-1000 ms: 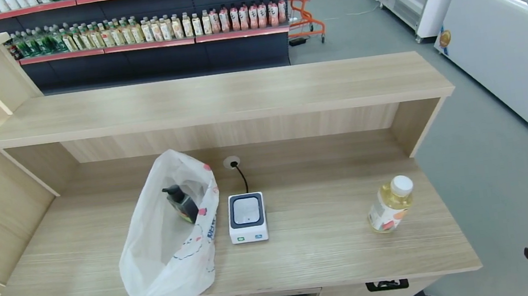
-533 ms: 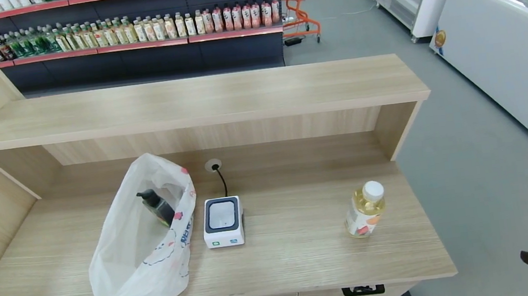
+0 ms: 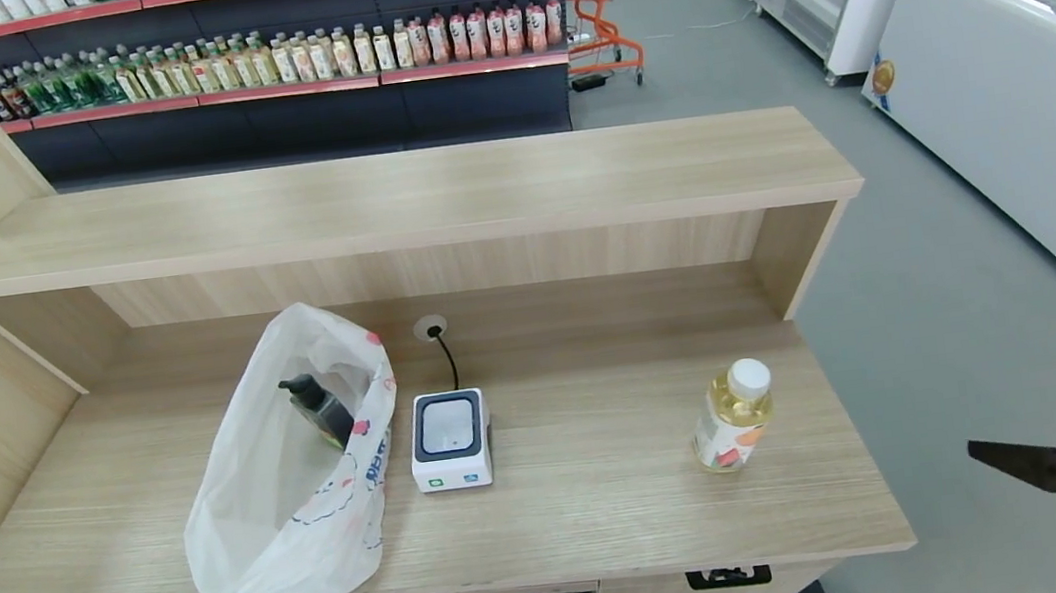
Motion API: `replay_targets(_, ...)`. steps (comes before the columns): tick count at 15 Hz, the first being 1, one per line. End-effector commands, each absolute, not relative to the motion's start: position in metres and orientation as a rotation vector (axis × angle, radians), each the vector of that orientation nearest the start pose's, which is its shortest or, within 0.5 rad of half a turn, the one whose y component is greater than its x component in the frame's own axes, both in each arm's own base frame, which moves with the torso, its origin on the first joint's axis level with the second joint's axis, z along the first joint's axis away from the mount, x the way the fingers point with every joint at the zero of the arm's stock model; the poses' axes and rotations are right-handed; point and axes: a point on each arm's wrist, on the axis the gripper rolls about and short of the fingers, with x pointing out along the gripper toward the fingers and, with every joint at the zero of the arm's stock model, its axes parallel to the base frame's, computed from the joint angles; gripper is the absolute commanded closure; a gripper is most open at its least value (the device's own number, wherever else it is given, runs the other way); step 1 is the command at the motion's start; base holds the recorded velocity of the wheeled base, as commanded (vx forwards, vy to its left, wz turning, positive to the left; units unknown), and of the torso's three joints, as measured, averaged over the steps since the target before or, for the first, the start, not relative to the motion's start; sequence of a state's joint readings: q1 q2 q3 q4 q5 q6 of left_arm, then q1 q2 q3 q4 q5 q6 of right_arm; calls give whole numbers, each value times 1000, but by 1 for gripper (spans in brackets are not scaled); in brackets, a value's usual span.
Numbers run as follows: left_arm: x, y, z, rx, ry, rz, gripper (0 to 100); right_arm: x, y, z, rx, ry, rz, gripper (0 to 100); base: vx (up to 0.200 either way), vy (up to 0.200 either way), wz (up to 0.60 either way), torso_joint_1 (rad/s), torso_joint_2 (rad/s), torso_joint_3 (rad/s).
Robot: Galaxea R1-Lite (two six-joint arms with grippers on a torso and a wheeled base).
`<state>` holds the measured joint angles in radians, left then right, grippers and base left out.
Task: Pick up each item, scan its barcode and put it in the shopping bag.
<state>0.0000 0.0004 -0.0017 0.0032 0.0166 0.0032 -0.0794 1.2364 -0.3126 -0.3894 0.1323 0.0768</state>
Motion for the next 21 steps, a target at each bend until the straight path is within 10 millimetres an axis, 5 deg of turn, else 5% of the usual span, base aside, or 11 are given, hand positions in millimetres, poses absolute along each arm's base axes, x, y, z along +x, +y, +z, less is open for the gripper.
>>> replay_targets(1,-23,0,76,3,2,17,0,183,-4,108,137,635,38,0,0,0,0,0,0,0)
replay_targets(8,-23,0,76,3,2,17,0,216,36,79,101,627,140,0,0,0,0,0,0,0)
replay_targets(21,-23,0,75,3,3,17,0,260,72,41,82,446,236,0,0,0,0,0,0,0)
